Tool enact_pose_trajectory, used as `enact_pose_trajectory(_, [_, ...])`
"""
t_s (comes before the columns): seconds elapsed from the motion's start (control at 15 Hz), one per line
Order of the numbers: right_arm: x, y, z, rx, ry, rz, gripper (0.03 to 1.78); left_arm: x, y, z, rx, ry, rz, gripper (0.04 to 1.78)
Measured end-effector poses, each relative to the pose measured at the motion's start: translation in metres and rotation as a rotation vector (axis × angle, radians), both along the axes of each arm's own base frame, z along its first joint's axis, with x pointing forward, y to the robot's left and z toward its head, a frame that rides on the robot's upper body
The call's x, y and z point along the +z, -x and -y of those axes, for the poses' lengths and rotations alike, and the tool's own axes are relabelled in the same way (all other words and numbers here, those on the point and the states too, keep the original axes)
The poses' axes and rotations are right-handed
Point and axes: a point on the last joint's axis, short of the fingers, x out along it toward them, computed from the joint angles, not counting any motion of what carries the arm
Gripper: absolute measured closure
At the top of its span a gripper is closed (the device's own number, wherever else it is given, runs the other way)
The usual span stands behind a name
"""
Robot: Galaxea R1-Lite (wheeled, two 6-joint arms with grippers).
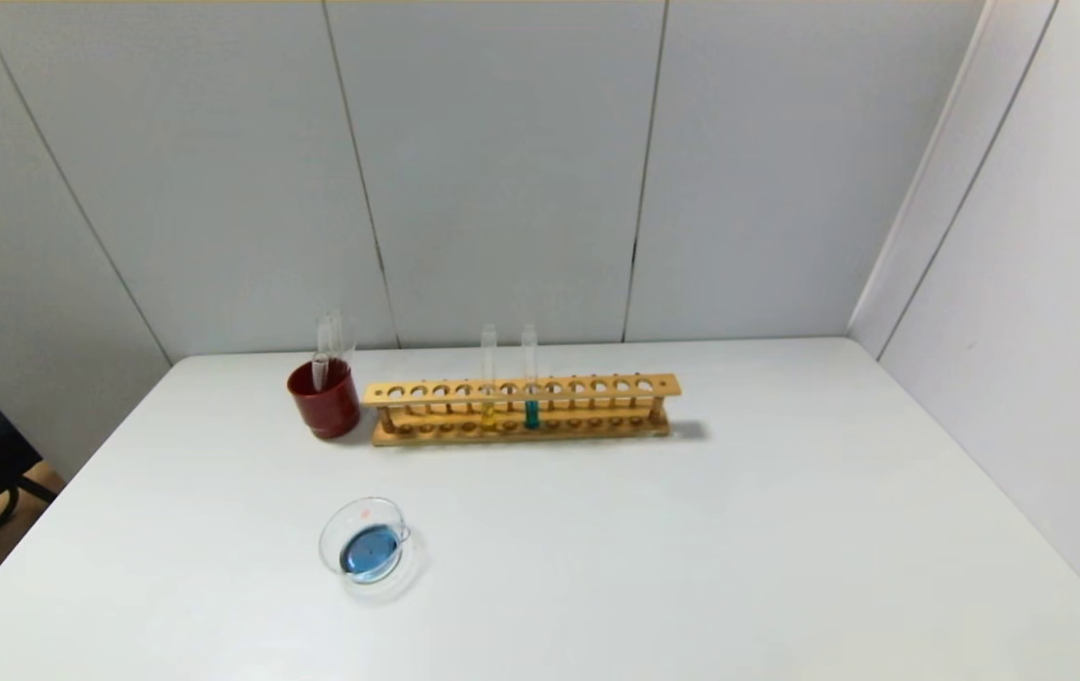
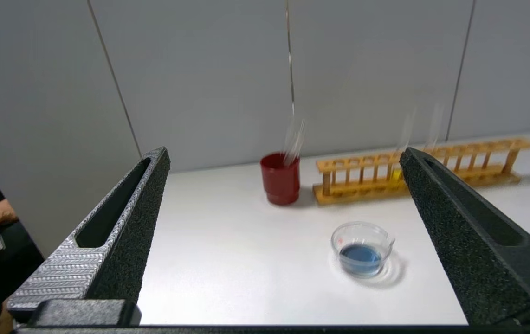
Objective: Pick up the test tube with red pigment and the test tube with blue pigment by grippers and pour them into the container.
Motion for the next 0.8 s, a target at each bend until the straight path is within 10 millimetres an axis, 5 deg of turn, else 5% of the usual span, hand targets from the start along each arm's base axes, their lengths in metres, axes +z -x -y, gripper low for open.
enact_pose_trajectory(0.4, [0.0,0.0,0.0,0.0,0.0,0.0,0.06,-0.057,-0.017,-0.001,0.024,-0.005,-0.25,0.07])
enact_pose_trajectory(0.8, [0.0,0.0,0.0,0.0,0.0,0.0,0.06,-0.062,-0.015,0.0,-0.006,-0.008,-0.352,0.07])
